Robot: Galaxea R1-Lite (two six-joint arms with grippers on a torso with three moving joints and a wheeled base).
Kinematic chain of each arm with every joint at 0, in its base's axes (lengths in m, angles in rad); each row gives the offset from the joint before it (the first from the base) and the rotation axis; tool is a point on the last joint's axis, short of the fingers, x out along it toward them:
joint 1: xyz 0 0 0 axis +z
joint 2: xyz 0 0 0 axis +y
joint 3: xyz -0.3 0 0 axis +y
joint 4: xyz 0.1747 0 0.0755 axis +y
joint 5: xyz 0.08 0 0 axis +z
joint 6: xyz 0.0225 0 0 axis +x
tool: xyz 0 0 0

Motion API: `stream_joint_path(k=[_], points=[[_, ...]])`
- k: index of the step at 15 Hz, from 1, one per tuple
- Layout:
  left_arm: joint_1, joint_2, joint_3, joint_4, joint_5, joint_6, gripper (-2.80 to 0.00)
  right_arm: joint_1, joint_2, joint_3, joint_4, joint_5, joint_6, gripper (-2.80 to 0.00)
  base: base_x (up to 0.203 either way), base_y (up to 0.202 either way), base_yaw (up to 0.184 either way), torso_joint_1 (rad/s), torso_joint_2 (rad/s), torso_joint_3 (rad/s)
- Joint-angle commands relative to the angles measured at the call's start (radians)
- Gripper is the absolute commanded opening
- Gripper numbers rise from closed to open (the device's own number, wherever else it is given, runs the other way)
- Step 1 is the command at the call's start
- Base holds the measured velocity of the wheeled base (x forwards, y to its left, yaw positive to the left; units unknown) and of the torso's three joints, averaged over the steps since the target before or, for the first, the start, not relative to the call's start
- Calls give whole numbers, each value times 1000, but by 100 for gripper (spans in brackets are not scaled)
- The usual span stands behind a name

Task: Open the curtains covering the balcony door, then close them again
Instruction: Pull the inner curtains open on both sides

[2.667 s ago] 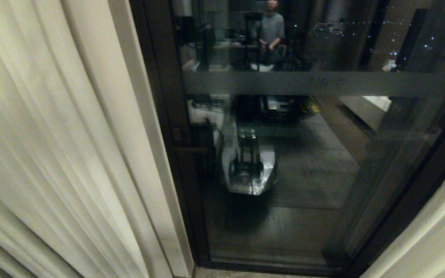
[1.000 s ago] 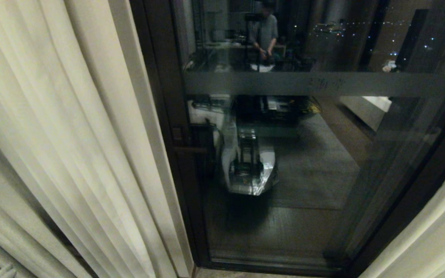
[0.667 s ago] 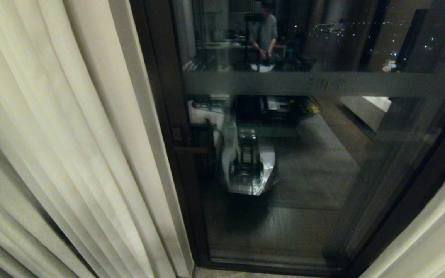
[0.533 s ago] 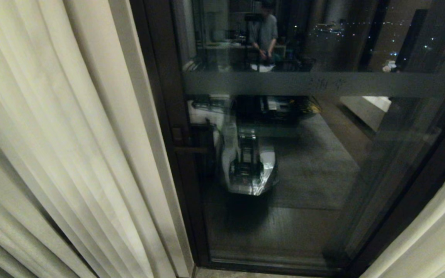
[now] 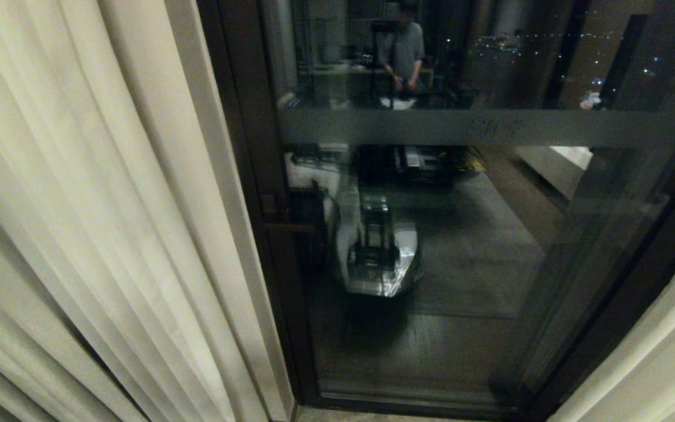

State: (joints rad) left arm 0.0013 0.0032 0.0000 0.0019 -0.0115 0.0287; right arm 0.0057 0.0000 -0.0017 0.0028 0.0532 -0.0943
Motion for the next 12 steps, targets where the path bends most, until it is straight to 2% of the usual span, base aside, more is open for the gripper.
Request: stream_joint_path(k=[1,12], points=[[0,-3,0,0,-1,-1,-280,0,2,0,0,0,-1,-280,0,0,0,0,0,0],[0,-3,0,0,-1,-3,-280,0,2,0,0,0,-1,-280,0,0,0,0,0,0]])
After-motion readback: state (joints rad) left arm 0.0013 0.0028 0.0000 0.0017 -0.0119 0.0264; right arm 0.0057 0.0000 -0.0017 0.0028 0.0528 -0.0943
